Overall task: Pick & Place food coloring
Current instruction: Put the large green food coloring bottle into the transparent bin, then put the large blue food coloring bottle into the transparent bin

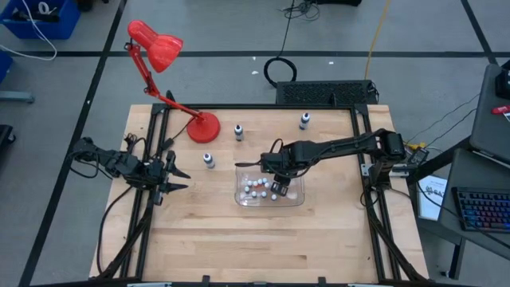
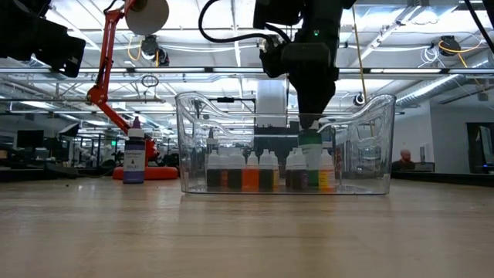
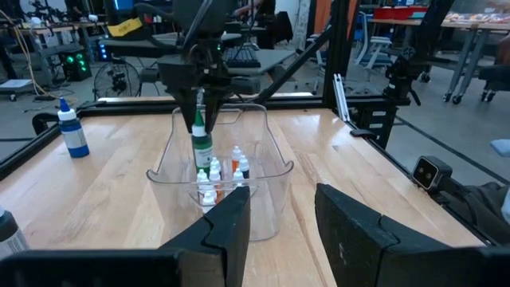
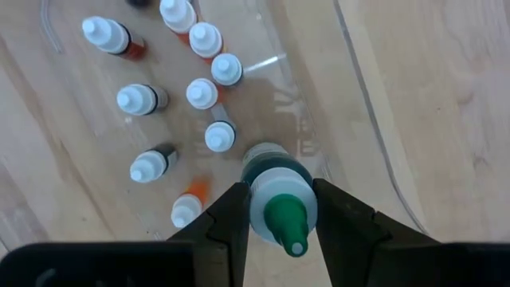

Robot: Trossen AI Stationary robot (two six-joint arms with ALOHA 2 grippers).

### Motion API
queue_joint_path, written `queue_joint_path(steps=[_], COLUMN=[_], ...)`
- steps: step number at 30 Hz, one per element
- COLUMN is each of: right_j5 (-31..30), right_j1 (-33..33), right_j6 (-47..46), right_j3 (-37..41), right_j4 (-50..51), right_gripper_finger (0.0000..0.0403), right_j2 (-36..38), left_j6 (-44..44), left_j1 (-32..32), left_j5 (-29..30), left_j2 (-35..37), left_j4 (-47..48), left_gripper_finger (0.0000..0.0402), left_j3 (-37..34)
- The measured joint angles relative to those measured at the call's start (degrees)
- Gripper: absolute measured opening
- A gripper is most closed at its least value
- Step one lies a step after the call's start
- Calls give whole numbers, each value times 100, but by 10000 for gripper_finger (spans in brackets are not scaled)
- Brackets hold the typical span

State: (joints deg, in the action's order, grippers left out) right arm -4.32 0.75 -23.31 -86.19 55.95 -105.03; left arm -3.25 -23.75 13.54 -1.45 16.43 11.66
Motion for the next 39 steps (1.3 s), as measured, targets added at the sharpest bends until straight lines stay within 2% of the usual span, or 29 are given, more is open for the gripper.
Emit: queue_joint_path(steps=[3, 8, 12, 16, 21, 26, 33, 39], right_j5=[4, 7, 5, -143, -931, -576, -292, -10], right_j1=[1, 0, -17, -80, -512, -1761, -3550, -4228], right_j6=[-112, -413, -569, -620, -494, -386, 438, 868], right_j3=[2, 13, 13, 11, 9, -12, -151, -151], right_j4=[-3, -4, -4, 19, 376, 795, 779, 477], right_gripper_finger=[123, 231, 272, 278, 266, 258, 258, 258], right_j2=[20, 171, 486, 959, 1612, 1971, 1802, 1416], left_j6=[0, 0, 0, 0, 0, 0, 0, 0], left_j1=[0, 0, -1, -2, 0, 0, -1, 0], left_j5=[0, 0, 0, 0, 0, 0, -2, 0], left_j2=[0, 0, 0, 0, 0, 2, 0, 0], left_j4=[2, 2, 2, 2, 2, 2, 6, 6], left_gripper_finger=[145, 145, 145, 145, 145, 145, 145, 145], left_j3=[0, 1, 0, 2, 2, 0, 2, 2])
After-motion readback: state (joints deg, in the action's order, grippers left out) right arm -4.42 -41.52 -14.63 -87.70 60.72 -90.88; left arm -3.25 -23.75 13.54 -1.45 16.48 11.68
